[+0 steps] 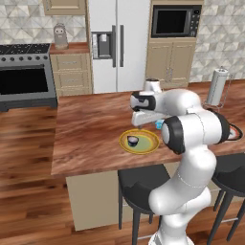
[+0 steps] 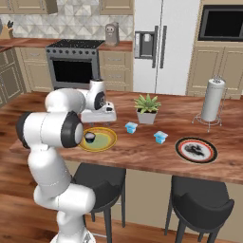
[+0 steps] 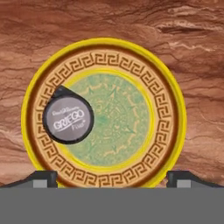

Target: Place two yogurt containers on each plate.

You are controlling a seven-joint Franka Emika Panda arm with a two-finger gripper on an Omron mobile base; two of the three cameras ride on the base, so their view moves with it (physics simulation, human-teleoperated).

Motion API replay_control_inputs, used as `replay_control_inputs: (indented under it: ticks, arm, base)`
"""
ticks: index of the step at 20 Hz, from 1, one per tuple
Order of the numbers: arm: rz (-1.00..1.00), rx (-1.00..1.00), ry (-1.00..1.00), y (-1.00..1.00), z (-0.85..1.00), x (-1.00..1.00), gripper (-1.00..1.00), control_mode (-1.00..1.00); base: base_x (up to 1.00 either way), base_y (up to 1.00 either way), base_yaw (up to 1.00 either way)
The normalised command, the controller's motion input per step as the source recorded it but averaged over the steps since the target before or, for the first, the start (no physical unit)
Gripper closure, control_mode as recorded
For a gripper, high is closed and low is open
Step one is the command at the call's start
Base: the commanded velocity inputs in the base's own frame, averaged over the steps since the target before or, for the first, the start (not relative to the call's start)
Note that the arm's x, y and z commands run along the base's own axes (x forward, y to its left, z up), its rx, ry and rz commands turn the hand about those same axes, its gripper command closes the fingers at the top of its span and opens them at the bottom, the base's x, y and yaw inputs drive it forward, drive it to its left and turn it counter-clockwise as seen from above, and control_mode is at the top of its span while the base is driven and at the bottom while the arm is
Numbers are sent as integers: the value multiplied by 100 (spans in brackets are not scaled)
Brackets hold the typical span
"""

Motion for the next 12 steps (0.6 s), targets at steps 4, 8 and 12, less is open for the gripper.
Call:
replay_control_inputs:
  ticks: [4,8,12]
  arm:
    - [-24,0,0,-51,2,24,-100,-100]
    - [-29,0,0,-57,-4,25,-100,-100]
    - [-32,0,0,-47,0,26,-100,-100]
  base:
    - [0,0,0]
    - [0,0,0]
    - [0,0,0]
